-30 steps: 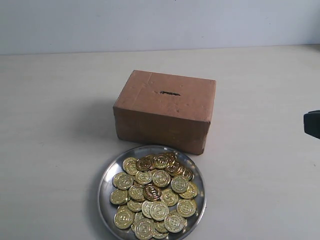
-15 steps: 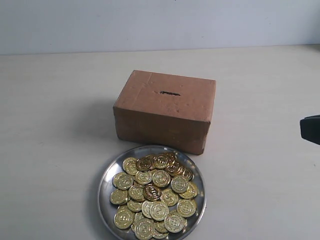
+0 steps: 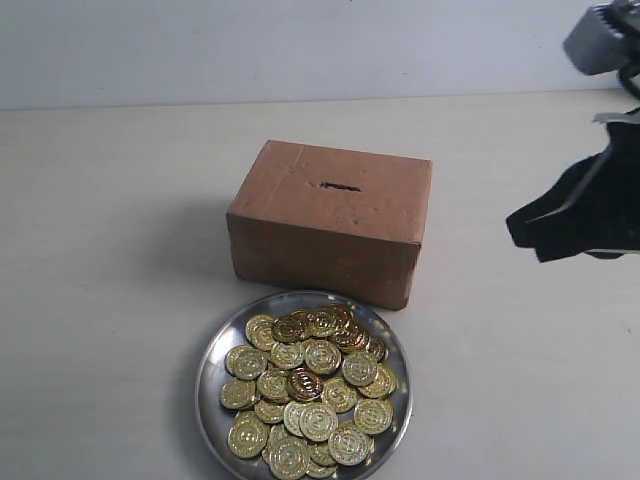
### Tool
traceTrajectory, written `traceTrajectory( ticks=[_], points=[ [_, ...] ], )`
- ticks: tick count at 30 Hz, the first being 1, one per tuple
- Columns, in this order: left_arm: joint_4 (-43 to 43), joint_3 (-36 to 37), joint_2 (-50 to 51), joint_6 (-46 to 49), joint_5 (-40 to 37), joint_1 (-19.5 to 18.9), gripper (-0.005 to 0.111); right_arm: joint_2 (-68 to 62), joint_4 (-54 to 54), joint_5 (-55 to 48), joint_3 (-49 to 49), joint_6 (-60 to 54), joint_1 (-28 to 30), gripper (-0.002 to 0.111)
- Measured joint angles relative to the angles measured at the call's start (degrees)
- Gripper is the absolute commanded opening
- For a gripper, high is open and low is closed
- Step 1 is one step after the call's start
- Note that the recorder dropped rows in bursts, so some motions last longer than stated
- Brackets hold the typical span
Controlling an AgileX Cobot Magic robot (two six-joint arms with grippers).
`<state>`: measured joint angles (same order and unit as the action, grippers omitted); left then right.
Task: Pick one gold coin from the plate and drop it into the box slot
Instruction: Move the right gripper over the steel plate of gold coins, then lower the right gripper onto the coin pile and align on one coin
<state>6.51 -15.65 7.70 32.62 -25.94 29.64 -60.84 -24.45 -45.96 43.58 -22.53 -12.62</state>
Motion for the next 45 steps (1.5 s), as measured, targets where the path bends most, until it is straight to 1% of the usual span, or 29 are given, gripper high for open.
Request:
traceTrajectory(
  ticks=[2,6,10,13,21,27,30,34,35,36,40,45],
  points=[
    [0.0,0.0,0.0,0.0,0.1,0.0,0.0,-3.1,-0.1,-1.9,1.2,-1.9,-2.0,0.0],
    [0.0,0.0,0.0,0.0,0.1,0.0,0.0,-8.9,2.5,-2.9,2.3,-3.7,-8.5,0.0],
    [0.0,0.0,0.0,0.0,0.1,0.0,0.0,-13.3,8.8,-0.8,2.4,-1.7,-15.3,0.0],
    [0.0,0.0,0.0,0.0,0.1,0.0,0.0,-16.6,11.7,1.2,2.5,-1.1,-19.1,0.0],
    [0.0,0.0,0.0,0.0,0.2,0.0,0.0,-25.0,13.1,4.6,5.2,-1.1,-26.6,0.0],
    [0.0,0.0,0.0,0.0,0.2,0.0,0.0,-31.5,13.7,5.4,7.7,-1.2,-29.9,0.001],
    [0.0,0.0,0.0,0.0,0.2,0.0,0.0,-34.5,13.8,5.5,9.5,-1.2,-31.2,0.008],
    [0.0,0.0,0.0,0.0,0.2,0.0,0.0,-37.9,13.8,5.4,12.3,-1.2,-32.1,0.02],
    [0.0,0.0,0.0,0.0,0.2,0.0,0.0,-38.8,13.8,5.4,13.0,-1.2,-32.1,0.025],
    [0.0,0.0,0.0,0.0,0.2,0.0,0.0,-39.5,13.8,5.4,13.6,-1.2,-32.1,0.036],
    [0.0,0.0,0.0,0.0,0.2,0.0,0.0,-41.8,13.8,5.1,15.7,-1.2,-32.1,0.061],
    [0.0,0.0,0.0,0.0,0.2,0.0,0.0,-44.3,13.8,3.7,15.8,-2.1,-32.1,0.062]
  ],
)
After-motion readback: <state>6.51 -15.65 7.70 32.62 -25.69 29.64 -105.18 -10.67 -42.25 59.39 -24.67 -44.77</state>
